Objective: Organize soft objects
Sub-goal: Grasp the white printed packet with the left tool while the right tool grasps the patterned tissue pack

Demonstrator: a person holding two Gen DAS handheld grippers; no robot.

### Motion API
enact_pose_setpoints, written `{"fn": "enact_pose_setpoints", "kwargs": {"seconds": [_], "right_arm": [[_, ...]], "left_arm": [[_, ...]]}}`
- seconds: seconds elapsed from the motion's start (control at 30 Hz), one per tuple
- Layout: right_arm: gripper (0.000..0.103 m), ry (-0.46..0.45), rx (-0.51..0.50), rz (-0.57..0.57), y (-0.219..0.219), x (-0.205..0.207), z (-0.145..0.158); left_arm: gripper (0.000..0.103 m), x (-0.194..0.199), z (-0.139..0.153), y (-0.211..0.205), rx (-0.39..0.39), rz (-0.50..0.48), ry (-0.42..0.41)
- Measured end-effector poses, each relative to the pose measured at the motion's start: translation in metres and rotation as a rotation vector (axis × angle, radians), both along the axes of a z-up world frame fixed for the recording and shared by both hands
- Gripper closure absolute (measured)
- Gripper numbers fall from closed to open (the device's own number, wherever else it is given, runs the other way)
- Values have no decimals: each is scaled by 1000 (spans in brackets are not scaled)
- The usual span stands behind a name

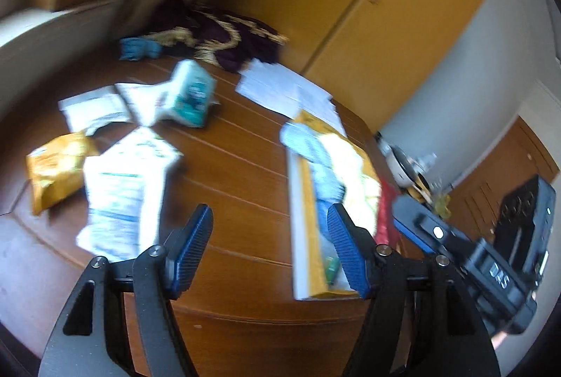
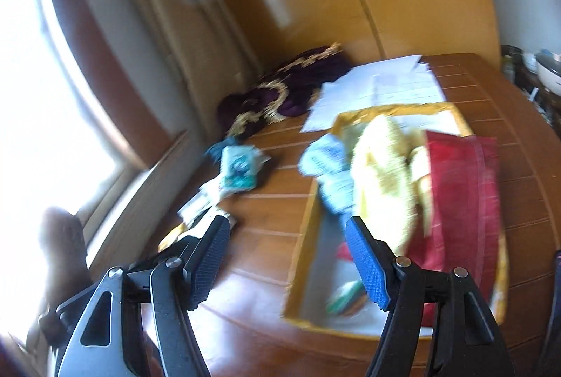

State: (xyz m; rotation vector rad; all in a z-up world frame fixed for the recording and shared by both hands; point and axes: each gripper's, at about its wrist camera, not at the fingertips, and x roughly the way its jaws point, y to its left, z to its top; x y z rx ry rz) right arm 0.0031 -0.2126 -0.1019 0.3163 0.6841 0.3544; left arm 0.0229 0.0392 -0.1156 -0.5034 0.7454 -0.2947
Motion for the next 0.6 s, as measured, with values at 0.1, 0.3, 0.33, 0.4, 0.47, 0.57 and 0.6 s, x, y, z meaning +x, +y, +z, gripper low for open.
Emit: {"fn": "enact_pose_setpoints", "kwargs": {"seconds": [0.1, 0.3, 0.33, 0.4, 0.47, 0.57, 0.6], "right_arm": [[32, 12, -15, 40, 19, -3, -4], [32, 58, -12, 102, 44, -2, -15], [32, 62, -12, 104, 46, -2, -16], [32, 69, -10, 112, 49, -1, -18], [32, 76, -10, 120, 52, 0, -19], [32, 84, -5, 128, 54, 3, -22], [32, 87, -3, 130, 55, 4, -23]], "left_arm": [[36, -4, -6, 22, 7, 72, 9], [36, -10, -14, 49, 43, 140, 19], [36, -10, -14, 51, 49, 142, 18], [36, -13, -15, 55, 49, 140, 15], [36, -13, -17, 57, 47, 128, 22], [36, -12, -17, 56, 66, 116, 27], [36, -11, -17, 55, 73, 115, 30]]}}
